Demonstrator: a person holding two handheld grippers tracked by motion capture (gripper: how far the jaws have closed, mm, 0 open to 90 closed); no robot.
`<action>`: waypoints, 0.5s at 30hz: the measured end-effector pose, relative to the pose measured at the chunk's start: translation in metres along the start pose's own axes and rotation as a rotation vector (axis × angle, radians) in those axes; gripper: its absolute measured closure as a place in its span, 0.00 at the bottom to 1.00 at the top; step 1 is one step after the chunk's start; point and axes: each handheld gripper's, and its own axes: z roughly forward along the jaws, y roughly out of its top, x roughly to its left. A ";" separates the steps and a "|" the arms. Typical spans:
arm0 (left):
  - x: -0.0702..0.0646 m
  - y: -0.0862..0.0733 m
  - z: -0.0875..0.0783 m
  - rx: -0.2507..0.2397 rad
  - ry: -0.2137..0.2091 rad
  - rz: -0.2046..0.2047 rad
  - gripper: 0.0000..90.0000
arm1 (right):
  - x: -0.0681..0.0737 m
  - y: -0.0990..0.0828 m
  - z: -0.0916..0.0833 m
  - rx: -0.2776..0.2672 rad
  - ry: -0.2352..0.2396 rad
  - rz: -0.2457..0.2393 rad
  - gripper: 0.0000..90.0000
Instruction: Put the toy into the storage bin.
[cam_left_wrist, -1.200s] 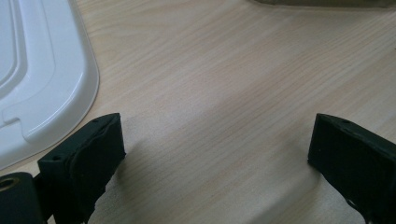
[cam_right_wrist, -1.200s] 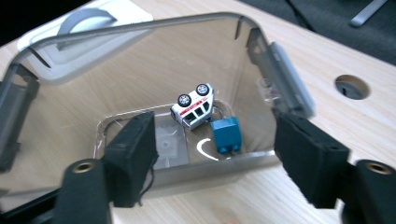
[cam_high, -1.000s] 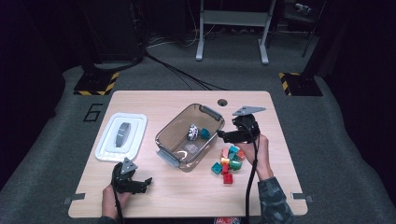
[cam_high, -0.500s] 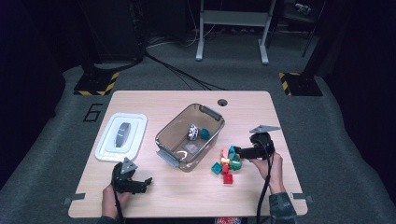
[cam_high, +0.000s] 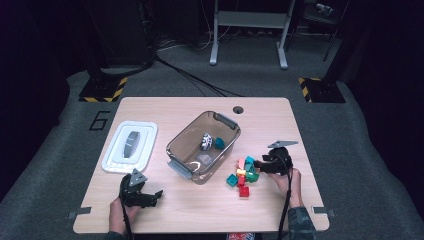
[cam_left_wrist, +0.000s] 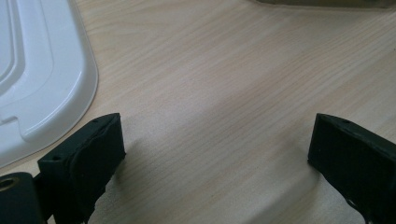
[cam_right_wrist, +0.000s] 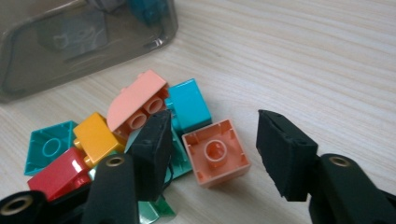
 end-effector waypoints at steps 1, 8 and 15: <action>0.000 0.000 0.000 0.000 0.000 0.000 0.04 | -0.001 0.000 0.000 -0.011 0.006 -0.004 0.52; 0.000 0.000 0.000 0.000 0.003 0.000 0.04 | -0.002 0.001 0.008 0.030 0.001 -0.030 0.58; -0.001 0.000 0.000 -0.001 0.004 0.001 0.04 | -0.002 0.000 0.011 0.058 -0.003 -0.031 0.64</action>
